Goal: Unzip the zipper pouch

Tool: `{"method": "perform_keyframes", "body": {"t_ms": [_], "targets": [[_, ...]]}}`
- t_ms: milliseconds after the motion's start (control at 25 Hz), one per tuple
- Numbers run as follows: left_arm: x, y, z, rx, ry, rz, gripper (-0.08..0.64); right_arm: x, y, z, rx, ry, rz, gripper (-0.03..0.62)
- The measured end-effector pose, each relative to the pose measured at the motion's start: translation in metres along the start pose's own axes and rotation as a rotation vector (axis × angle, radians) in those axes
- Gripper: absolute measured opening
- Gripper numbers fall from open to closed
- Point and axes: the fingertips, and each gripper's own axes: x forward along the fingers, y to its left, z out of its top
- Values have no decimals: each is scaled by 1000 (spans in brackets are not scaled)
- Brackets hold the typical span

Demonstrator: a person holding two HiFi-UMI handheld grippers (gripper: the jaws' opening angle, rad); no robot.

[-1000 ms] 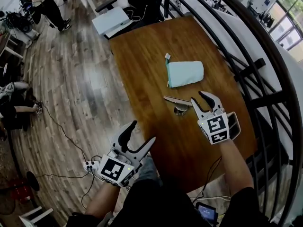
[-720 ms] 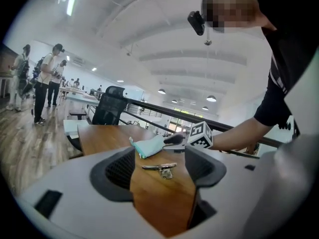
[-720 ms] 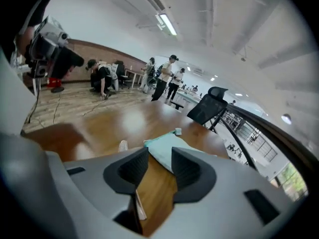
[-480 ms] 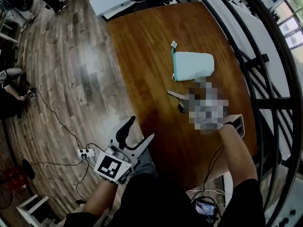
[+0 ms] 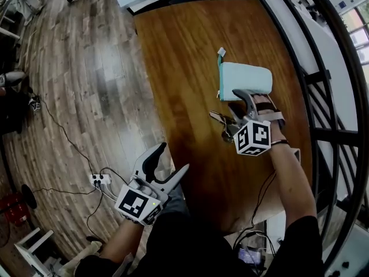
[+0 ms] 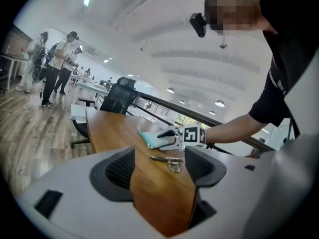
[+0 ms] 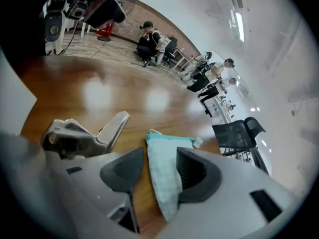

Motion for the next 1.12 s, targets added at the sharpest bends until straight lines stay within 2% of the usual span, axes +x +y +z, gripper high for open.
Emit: {"method": "perform_keyframes", "body": {"t_ms": [240, 360, 400, 640, 840, 1120], "targets": [[-3, 15, -5, -25, -10, 22, 319, 17, 9, -5, -57, 56, 36, 151], [-5, 18, -7, -29, 0, 27, 319, 17, 13, -8, -33, 65, 35, 20], [-5, 18, -7, -29, 1, 27, 319, 15, 12, -8, -16, 60, 25, 5], [-11, 15, -3, -30, 0, 28, 319, -5, 3, -5, 51, 41, -19, 0], [-14, -3, 5, 6, -7, 2, 319, -31, -6, -7, 76, 36, -65, 0], [-27, -34, 14, 50, -9, -58, 318, -85, -28, -9, 212, -8, -181, 0]]}}
